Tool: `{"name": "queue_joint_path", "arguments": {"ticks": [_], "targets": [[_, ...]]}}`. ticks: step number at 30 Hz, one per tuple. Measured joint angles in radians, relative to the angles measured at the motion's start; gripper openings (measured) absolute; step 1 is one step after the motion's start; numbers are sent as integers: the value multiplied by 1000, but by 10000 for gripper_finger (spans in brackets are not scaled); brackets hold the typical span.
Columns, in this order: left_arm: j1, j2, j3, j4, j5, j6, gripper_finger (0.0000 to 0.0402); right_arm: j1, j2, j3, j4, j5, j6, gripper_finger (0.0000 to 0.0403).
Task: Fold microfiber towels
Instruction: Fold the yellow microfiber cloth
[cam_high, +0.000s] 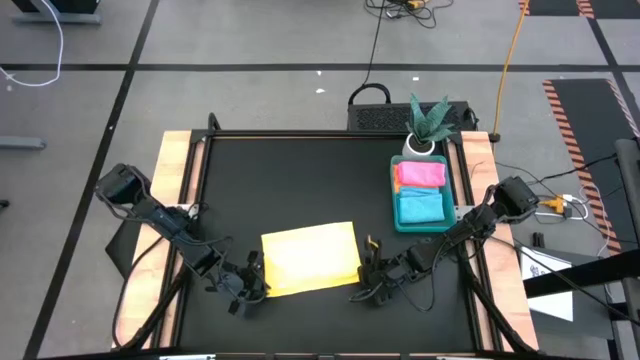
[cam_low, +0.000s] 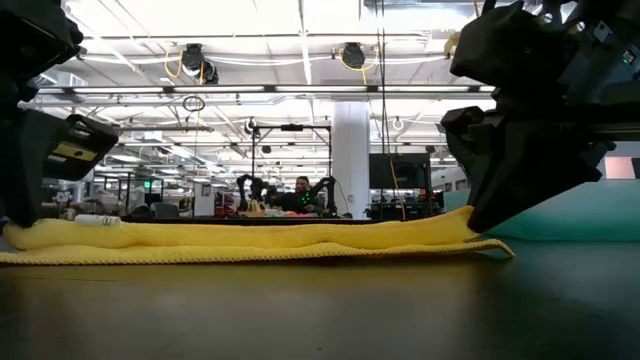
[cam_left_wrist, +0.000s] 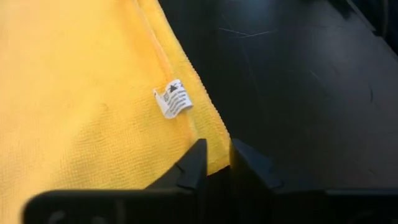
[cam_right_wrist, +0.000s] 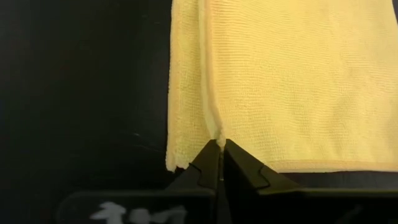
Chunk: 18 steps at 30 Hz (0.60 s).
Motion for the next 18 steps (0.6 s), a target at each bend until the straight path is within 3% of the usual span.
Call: {"name": "queue_joint_path", "arguments": {"ticks": [6, 15, 18], "targets": [[1, -1, 0, 1, 0, 7, 6, 1, -2, 0, -1, 3, -3, 3], [-6, -42, 26, -3, -10, 103, 4, 59, -113, -1, -3, 49, -21, 2], [-6, -38, 26, -6, -28, 147, 31, 66, -132, -1, 2, 50, -21, 2]]}}
